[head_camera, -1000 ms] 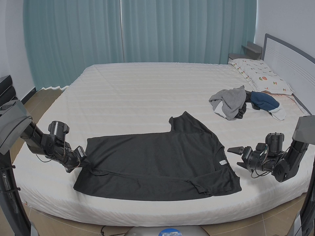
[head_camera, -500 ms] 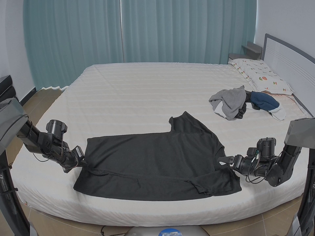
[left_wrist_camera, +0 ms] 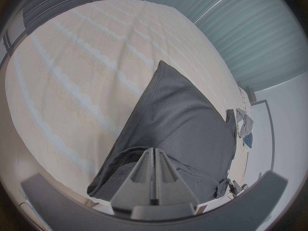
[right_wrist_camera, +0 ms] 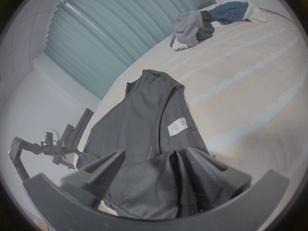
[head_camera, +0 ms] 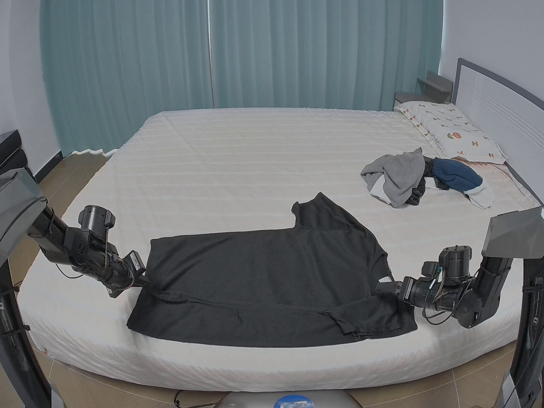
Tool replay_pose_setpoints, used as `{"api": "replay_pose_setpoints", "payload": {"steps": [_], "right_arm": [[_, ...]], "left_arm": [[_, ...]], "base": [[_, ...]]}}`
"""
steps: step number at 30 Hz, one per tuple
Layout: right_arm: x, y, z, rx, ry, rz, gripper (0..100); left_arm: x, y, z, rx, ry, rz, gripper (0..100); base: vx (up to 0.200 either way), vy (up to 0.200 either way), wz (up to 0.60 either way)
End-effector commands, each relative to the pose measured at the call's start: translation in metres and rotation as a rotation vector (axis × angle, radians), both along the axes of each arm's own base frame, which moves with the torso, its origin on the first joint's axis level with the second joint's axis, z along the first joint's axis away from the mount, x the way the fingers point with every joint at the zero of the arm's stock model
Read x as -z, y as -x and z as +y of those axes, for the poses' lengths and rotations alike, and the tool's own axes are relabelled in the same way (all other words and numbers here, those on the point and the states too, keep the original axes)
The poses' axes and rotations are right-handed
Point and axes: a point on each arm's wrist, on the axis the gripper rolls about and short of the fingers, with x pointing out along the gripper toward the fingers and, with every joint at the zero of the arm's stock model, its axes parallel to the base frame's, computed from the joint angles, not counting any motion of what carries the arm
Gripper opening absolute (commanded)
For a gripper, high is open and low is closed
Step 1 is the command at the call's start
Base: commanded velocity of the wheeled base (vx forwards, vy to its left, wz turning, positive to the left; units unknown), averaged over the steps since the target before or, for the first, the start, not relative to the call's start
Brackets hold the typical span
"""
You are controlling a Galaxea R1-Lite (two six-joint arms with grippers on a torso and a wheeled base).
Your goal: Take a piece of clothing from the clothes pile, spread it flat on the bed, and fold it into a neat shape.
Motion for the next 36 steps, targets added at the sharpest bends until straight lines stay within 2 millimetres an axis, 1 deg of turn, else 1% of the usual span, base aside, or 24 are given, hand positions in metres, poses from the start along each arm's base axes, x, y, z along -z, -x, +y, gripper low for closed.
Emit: {"api": "replay_pose_setpoints", "payload": {"steps": [1,7,11,12,13,17,21,28,30,36], "right_arm": [[0.008,0.005,-0.002,-0.007,0.014,0.029,0],[0.001,0.004,-0.004,0.005,0.012,0.008,0],[-0.015,0.006,-0.011,0.027,-0.003,-0.024,0],[-0.015,0.006,-0.011,0.027,-0.003,-0.024,0],[-0.025,0.009,-0.014,0.034,-0.012,-0.046,0],[-0.041,0.017,-0.015,0.042,-0.031,-0.071,0],[-0.049,0.029,-0.012,0.039,-0.047,-0.063,0],[-0.060,0.040,-0.013,0.047,-0.063,-0.070,0],[-0.061,0.045,-0.014,0.049,-0.062,-0.064,0],[-0.066,0.055,-0.014,0.041,-0.069,-0.064,0]], "left_arm": [[0.000,0.000,0.000,-0.001,0.000,-0.001,0],[-0.002,0.001,0.000,-0.001,0.000,0.000,0],[-0.012,0.006,0.001,-0.003,0.000,0.004,0],[-0.012,0.006,0.001,-0.003,0.000,0.004,0],[-0.017,0.008,0.002,-0.006,-0.001,-0.002,0],[-0.024,0.013,0.001,-0.006,0.000,0.006,0],[-0.029,0.016,0.004,-0.010,-0.003,0.012,0],[-0.041,0.026,0.013,-0.029,-0.006,0.024,0],[-0.044,0.030,0.018,-0.033,-0.011,0.031,0],[-0.046,0.045,0.022,-0.041,-0.005,0.044,0]], "base": [[0.000,0.000,0.00],[0.000,0.000,0.00],[0.000,0.000,0.00],[0.000,0.000,0.00],[0.000,0.000,0.00],[0.000,0.000,0.00],[0.000,0.000,0.00],[0.000,0.000,0.00],[0.000,0.000,0.00],[0.000,0.000,0.00]]}}
